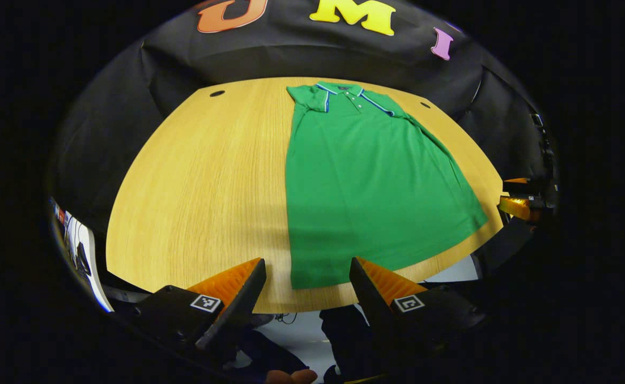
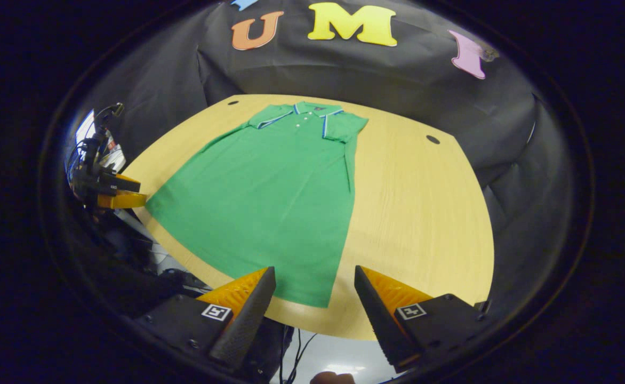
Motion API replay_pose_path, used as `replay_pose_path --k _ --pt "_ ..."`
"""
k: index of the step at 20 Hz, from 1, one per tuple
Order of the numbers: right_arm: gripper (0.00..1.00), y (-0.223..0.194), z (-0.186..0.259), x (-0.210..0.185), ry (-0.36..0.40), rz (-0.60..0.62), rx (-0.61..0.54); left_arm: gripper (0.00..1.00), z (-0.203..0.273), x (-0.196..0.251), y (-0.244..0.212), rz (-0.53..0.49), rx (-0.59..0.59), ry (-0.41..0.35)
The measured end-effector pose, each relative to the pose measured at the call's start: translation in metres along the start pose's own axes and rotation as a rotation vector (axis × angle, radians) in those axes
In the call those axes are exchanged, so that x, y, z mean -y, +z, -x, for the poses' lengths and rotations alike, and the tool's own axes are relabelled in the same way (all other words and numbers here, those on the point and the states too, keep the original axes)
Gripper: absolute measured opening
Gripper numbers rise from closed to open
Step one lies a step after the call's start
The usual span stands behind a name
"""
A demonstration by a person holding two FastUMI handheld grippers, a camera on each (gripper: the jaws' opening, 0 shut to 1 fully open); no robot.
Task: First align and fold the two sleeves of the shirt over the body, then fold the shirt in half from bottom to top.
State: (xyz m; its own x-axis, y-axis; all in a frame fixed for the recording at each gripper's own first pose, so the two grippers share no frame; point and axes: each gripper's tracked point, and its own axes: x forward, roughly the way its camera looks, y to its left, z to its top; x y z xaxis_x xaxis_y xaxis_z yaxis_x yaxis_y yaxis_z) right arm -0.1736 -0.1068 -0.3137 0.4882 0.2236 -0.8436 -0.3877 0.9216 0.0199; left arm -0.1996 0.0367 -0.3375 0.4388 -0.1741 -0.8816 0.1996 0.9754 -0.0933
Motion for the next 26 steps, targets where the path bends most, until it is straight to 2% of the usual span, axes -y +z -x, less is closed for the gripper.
replay_pose_path --k 4,12,15,17,18,20,22,23,26 --pt "0.96 -0.012 -0.016 -0.005 -0.003 0.010 -0.033 1.00 -0.012 0.005 0.000 -0.008 -0.027 -0.009" --pt "0.95 -0.031 -0.048 -0.012 0.002 0.019 -0.094 0.99 -0.026 0.003 -0.009 -0.062 -0.073 0.035" --pt "0.96 -0.032 -0.050 -0.014 0.034 -0.018 -0.080 1.00 -0.028 0.005 -0.011 -0.050 -0.067 0.054" --pt "0.98 -0.033 -0.052 -0.016 0.051 0.005 -0.076 1.00 -0.029 0.007 -0.009 -0.032 -0.053 0.061" --pt "0.69 -0.030 -0.050 -0.016 0.056 0.013 -0.071 0.96 -0.031 0.011 -0.009 -0.036 -0.056 0.055" --pt "0.12 -0.029 -0.052 -0.019 0.075 -0.003 -0.079 0.64 -0.035 0.022 -0.005 -0.061 -0.054 0.032" --pt "0.12 -0.020 -0.050 -0.023 0.119 -0.027 -0.090 0.29 -0.037 0.034 -0.001 -0.106 -0.049 0.014" --pt "0.03 -0.026 -0.053 -0.026 0.146 -0.054 -0.107 0.12 -0.038 0.044 0.000 -0.113 -0.045 -0.022" --pt "0.03 -0.013 -0.049 -0.022 0.168 -0.095 -0.092 0.07 -0.030 0.047 0.007 -0.117 -0.024 -0.046"
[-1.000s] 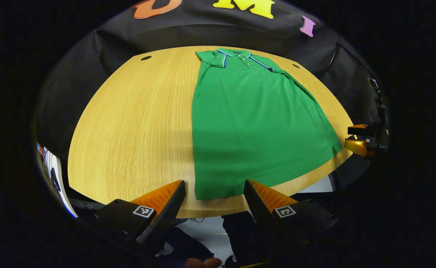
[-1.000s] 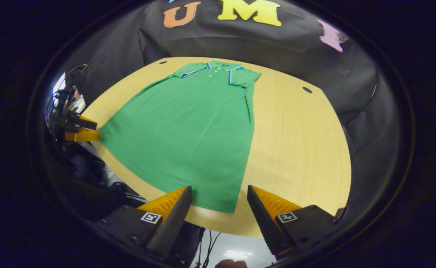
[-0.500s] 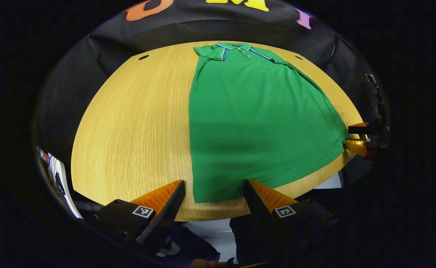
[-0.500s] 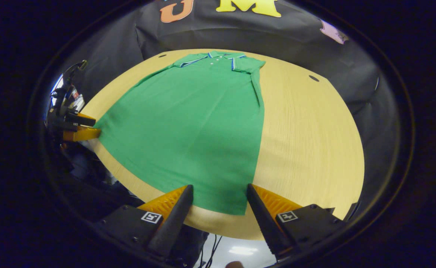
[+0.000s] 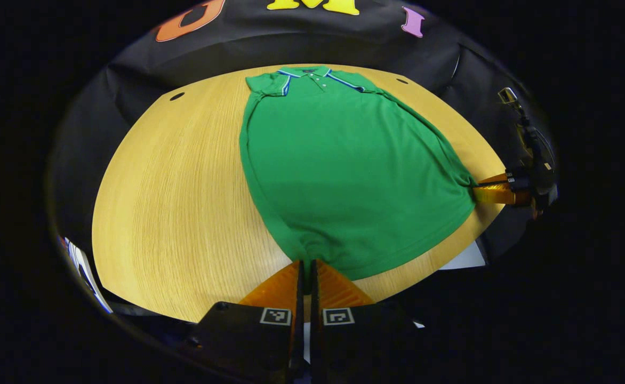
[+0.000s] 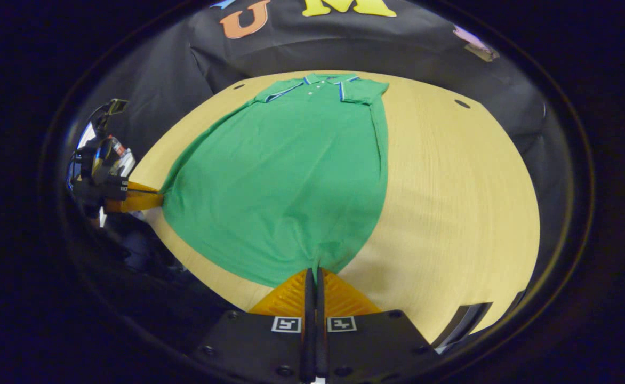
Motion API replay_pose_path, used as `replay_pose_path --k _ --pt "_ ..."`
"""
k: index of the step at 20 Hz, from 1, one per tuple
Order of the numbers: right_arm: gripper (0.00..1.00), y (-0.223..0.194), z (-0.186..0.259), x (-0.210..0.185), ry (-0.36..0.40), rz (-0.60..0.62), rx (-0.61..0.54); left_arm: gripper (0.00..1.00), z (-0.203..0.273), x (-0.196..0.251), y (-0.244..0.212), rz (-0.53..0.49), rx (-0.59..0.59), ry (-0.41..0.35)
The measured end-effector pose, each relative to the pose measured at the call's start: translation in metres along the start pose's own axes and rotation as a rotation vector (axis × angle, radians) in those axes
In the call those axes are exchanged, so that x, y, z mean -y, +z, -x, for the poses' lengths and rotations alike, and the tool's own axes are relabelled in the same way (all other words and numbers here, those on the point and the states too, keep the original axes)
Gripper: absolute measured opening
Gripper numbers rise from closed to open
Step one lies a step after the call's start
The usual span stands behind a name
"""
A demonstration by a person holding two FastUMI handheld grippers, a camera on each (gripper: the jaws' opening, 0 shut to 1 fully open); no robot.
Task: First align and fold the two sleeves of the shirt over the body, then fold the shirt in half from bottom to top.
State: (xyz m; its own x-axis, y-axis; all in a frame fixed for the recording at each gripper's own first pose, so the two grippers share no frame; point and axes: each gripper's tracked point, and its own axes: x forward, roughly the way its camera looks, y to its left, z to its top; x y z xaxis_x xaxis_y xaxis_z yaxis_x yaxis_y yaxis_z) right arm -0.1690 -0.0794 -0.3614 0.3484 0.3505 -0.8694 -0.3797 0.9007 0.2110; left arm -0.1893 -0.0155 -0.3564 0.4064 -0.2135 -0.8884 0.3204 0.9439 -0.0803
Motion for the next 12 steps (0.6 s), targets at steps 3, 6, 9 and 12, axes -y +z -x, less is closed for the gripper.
replay_pose_path --k 3,6,9,12 --pt "0.03 0.023 0.011 0.001 0.019 -0.043 0.045 0.07 0.013 -0.001 0.021 0.031 0.043 -0.029" --pt "0.03 0.056 0.025 0.010 0.013 -0.051 0.109 0.07 0.023 -0.010 0.047 0.012 0.097 -0.030" --pt "0.03 0.092 0.037 0.013 0.022 -0.078 0.176 0.07 0.029 -0.015 0.076 0.008 0.147 -0.028" --pt "0.03 0.129 0.046 0.018 0.018 -0.092 0.232 0.06 0.033 -0.016 0.106 0.012 0.187 -0.048"
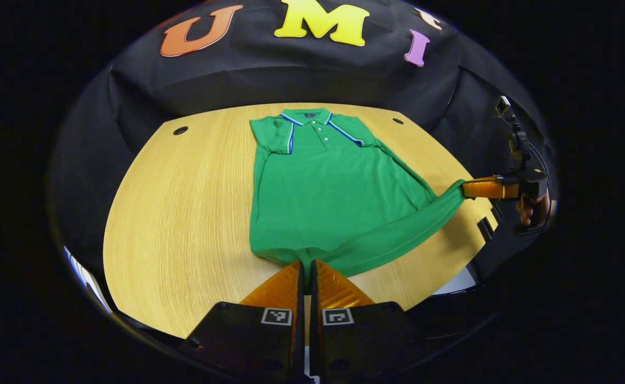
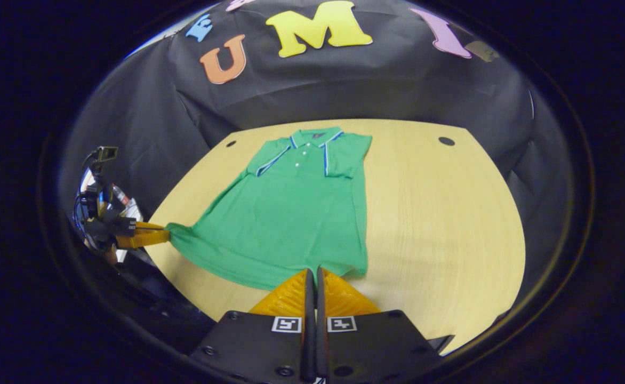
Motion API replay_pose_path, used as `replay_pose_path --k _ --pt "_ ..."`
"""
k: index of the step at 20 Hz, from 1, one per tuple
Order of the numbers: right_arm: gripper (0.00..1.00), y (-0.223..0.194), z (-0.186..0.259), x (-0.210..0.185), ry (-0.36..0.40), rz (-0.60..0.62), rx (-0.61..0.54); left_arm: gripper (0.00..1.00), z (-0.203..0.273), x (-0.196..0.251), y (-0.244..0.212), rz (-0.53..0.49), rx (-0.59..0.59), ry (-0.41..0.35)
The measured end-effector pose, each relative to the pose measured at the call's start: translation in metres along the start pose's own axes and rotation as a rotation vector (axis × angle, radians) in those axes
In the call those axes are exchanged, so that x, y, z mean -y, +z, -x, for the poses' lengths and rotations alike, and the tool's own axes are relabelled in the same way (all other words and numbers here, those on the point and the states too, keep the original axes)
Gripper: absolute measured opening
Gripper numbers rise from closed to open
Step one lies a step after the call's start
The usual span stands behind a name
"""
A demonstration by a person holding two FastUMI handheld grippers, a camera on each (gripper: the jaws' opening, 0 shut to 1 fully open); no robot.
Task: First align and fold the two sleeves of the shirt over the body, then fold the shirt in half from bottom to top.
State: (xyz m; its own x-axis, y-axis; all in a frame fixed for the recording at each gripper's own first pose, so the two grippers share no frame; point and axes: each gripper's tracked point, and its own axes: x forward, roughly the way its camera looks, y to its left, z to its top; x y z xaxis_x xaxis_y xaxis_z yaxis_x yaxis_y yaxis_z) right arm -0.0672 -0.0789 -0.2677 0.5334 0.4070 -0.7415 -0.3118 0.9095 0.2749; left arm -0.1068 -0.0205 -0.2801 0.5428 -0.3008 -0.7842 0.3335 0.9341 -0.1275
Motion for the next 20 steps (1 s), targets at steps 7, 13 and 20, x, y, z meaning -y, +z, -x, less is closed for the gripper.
replay_pose_path --k 7,13,20 --pt "0.00 0.091 -0.005 0.009 -0.026 -0.011 0.119 0.06 -0.010 -0.011 0.099 0.001 0.129 -0.020" --pt "0.03 0.163 -0.031 0.019 -0.054 -0.016 0.175 0.07 -0.025 -0.043 0.175 0.006 0.211 -0.017" --pt "0.05 0.251 -0.070 0.031 -0.087 0.016 0.248 0.06 -0.071 -0.081 0.263 0.025 0.301 -0.002"
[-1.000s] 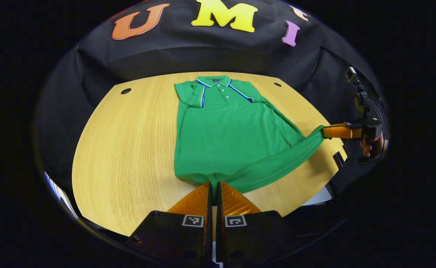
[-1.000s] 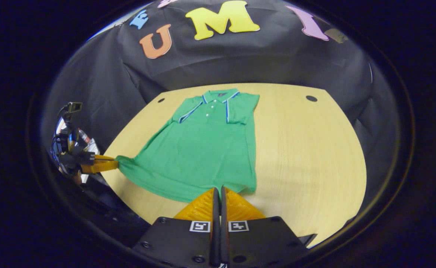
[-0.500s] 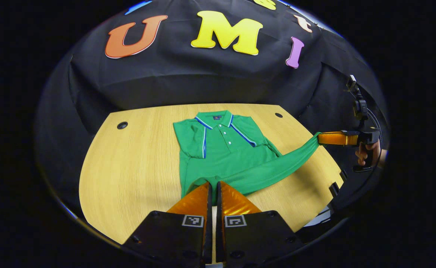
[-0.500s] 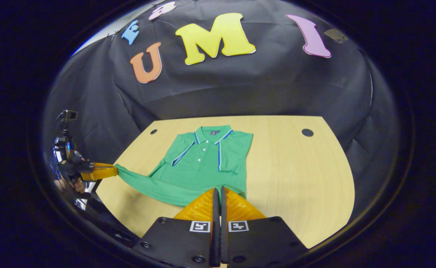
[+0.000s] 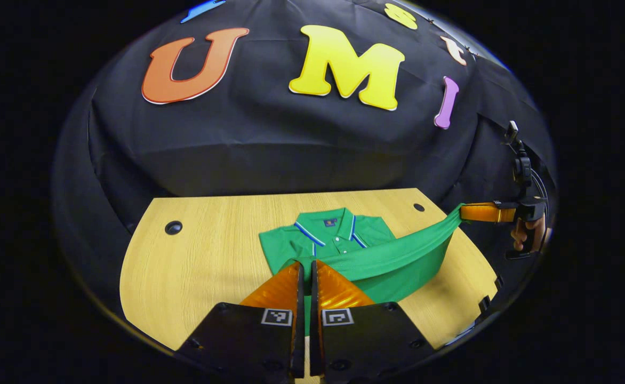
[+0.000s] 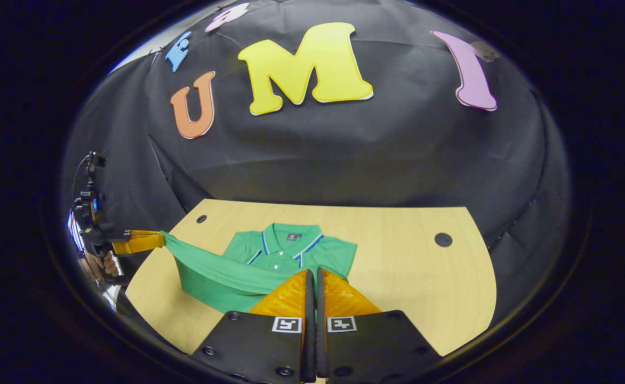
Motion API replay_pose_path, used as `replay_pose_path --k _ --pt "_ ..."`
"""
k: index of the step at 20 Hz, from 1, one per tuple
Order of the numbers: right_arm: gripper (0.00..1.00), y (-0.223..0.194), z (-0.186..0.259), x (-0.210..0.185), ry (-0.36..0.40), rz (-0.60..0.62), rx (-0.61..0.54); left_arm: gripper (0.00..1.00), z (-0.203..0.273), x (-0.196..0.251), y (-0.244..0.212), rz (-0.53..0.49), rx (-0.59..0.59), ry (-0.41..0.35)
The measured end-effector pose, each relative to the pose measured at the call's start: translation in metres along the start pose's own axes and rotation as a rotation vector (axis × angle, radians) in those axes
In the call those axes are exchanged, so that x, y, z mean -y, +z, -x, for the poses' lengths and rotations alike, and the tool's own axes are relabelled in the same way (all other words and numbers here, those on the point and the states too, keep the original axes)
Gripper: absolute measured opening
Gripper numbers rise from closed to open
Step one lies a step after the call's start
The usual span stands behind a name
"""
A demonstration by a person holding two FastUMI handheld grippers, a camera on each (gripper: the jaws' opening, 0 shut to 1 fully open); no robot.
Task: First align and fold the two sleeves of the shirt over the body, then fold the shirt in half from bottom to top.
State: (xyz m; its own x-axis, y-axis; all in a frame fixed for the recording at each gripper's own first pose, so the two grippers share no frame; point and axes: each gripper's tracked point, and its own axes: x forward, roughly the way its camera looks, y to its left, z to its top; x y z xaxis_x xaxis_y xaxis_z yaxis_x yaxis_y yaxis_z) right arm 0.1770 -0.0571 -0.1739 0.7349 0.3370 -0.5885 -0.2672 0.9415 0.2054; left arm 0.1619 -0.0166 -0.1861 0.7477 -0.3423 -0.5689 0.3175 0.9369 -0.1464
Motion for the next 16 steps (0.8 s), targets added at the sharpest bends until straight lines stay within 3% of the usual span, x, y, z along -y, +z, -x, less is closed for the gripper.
replay_pose_path --k 2,6,13,16 --pt "0.00 0.014 -0.017 0.003 -0.006 0.004 0.014 0.06 -0.017 -0.008 0.018 0.004 0.031 0.000" --pt "0.03 0.036 -0.056 0.013 -0.026 -0.012 0.034 0.06 -0.057 -0.016 0.038 0.005 0.057 0.000" --pt "0.03 0.031 -0.151 0.033 -0.056 0.060 0.043 0.06 -0.135 -0.042 0.021 -0.009 0.044 0.074" --pt "0.03 0.023 -0.190 0.043 -0.095 0.075 0.062 0.06 -0.166 -0.058 0.009 -0.018 0.045 0.141"
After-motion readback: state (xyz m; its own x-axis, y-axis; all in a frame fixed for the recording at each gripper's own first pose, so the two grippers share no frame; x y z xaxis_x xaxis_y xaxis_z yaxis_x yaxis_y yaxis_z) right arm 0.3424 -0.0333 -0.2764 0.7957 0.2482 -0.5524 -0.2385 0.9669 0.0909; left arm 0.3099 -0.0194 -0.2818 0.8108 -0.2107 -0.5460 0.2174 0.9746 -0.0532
